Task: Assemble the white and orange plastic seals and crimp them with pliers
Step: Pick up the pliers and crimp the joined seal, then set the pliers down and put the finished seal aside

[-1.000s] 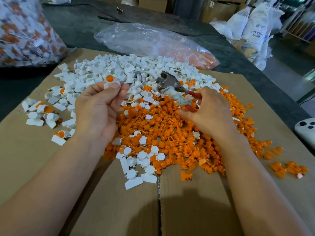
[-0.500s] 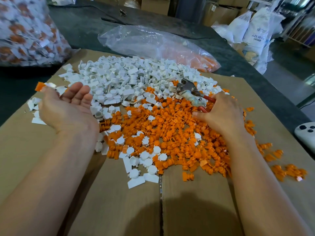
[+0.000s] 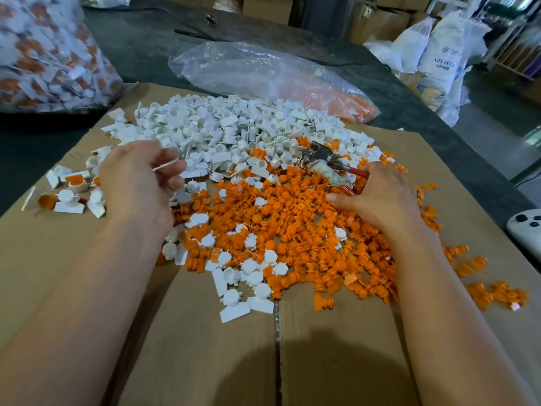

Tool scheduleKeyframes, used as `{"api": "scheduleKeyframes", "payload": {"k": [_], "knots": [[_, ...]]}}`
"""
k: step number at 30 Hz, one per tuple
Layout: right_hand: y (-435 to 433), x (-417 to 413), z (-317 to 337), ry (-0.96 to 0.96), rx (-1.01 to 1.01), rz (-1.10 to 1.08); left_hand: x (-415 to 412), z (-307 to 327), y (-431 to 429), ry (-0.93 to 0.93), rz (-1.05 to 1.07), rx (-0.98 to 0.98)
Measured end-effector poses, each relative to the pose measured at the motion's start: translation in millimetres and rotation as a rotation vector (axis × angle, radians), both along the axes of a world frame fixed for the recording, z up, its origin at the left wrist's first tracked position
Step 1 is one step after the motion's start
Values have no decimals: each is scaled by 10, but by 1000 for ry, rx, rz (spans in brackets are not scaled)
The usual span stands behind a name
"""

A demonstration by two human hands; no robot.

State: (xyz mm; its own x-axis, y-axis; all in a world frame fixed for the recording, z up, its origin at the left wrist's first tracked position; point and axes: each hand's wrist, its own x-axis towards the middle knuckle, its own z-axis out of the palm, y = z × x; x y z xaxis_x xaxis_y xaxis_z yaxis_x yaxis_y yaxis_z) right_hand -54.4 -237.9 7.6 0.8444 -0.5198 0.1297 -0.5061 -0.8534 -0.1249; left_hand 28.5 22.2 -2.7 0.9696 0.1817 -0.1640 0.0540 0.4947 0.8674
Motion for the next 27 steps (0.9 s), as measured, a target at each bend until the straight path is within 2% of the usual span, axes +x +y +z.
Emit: {"api": "scheduleKeyframes", "payload": {"k": [5,8,11,22,27], "knots": [[-5,13,-36,38,-4,17,-127,28,-130,-191,-156,581],[-2,30,-60,69,-33,28,-133,-17,-159,-303,-161,923],[-15,36,-67,65,-33,32,-122,-53,-176,-347,-175,1124],[-1,32,-57,79,62,60,-174,-74,-257,-465,-301,1335],[37,6,-20,17,102,63,-167,-69,-279,-486,-370,1325]]}}
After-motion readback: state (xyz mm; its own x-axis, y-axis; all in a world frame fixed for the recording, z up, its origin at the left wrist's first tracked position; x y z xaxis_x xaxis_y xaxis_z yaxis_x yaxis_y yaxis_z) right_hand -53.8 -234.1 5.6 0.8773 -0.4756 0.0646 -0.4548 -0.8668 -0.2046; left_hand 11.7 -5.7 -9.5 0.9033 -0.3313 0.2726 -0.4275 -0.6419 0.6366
